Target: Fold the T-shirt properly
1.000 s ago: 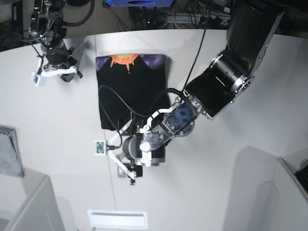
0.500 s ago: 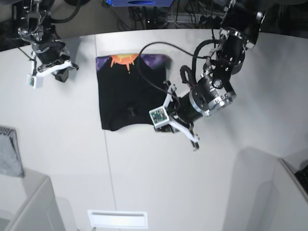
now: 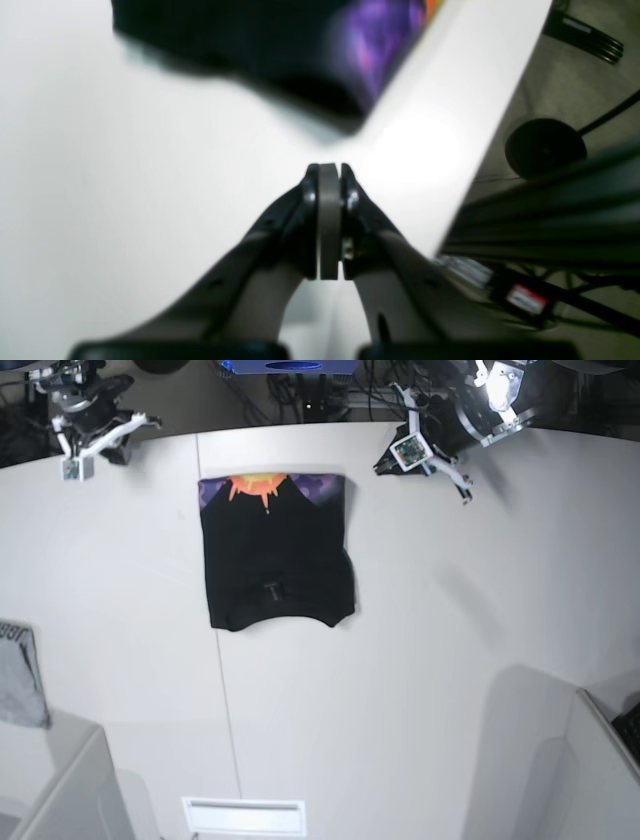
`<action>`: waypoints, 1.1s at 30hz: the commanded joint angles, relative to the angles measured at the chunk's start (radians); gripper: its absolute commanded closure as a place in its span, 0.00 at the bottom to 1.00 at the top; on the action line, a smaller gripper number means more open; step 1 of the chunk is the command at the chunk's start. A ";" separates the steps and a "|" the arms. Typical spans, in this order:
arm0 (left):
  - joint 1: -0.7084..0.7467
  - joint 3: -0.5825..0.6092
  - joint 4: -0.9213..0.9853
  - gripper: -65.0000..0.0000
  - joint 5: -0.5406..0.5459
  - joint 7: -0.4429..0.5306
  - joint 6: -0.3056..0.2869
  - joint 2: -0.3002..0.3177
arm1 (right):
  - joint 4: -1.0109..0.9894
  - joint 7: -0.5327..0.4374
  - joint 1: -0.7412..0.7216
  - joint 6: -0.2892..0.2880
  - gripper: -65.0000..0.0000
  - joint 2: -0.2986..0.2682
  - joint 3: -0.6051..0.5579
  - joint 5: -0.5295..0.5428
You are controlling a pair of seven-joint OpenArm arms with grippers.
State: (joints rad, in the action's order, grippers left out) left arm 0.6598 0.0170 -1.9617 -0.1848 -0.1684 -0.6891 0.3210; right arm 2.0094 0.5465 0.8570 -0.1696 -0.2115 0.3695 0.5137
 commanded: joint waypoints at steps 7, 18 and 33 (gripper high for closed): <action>0.234 -0.036 -0.012 1.00 0.012 0.017 -0.009 0.002 | 0.009 0.060 0.198 -0.021 1.00 -0.016 0.007 -0.002; 0.386 -0.024 0.221 1.00 0.020 0.016 0.125 -0.001 | -0.112 0.254 0.204 -0.021 1.00 -0.075 -0.180 -0.034; -0.002 0.022 1.082 1.00 0.023 0.040 0.128 -0.178 | -1.010 -0.058 -0.242 -0.020 1.00 -0.095 -0.642 -0.384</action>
State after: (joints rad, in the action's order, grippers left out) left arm 0.6476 0.0399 -0.8772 -0.1730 -0.1402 -0.5529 0.1432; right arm 0.9928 0.4900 0.6006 -0.1860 -0.2958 -0.2722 0.1257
